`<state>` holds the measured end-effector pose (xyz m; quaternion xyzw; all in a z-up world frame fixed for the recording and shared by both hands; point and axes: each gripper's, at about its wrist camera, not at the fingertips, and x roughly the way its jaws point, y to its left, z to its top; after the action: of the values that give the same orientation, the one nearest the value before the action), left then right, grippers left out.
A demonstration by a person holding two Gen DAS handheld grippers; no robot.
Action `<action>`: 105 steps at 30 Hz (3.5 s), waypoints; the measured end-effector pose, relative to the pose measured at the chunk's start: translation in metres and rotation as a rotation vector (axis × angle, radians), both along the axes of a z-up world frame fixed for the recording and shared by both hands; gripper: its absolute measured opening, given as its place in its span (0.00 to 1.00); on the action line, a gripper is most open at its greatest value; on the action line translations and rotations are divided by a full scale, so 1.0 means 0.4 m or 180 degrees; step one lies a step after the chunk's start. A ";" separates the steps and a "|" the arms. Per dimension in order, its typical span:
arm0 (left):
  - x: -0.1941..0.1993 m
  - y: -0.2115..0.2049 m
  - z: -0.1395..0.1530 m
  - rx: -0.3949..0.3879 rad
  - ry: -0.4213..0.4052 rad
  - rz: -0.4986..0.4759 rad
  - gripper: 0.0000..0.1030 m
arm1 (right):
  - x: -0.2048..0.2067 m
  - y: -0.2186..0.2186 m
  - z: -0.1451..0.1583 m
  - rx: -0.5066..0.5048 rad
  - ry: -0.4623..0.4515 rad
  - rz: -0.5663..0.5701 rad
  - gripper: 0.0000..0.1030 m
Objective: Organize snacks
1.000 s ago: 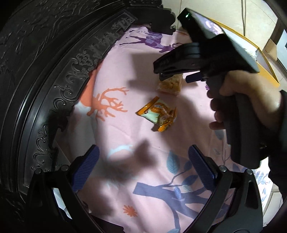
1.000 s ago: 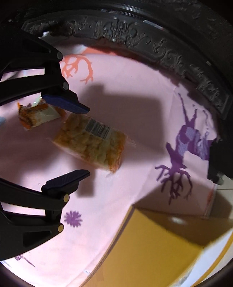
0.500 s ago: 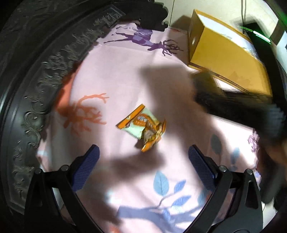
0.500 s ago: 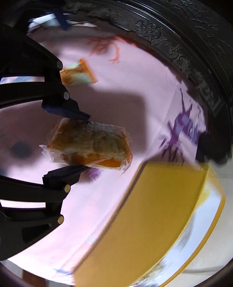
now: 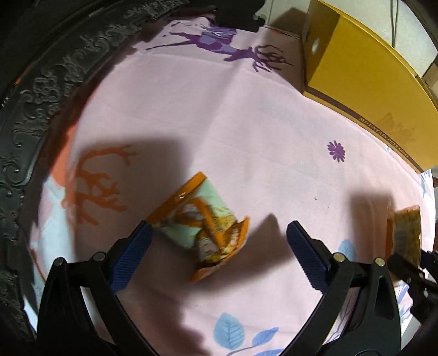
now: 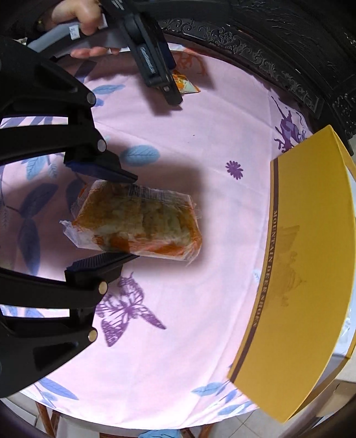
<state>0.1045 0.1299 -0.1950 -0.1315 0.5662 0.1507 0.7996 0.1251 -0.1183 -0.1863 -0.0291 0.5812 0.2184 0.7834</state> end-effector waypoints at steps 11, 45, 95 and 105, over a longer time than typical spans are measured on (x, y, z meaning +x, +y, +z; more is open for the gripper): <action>-0.014 0.007 0.003 0.0145 -0.0143 -0.0126 0.52 | -0.005 -0.029 0.012 0.0086 0.0018 -0.0188 0.48; 0.256 -0.305 0.303 -0.0023 -0.0745 -0.1067 0.39 | 0.140 -0.174 0.192 0.0341 -0.0445 -0.0737 0.48; 0.505 -0.255 0.479 0.0342 -0.0943 -0.0720 0.98 | 0.384 -0.142 0.399 0.0226 -0.1185 -0.1005 0.99; 0.503 -0.246 0.486 0.0256 -0.0955 -0.0649 0.98 | 0.385 -0.149 0.395 0.0247 -0.1145 -0.1043 0.99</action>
<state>0.3058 0.0314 -0.0007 -0.0623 0.4446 0.0700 0.8908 0.2792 -0.1780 -0.0284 0.0573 0.4205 0.1019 0.8997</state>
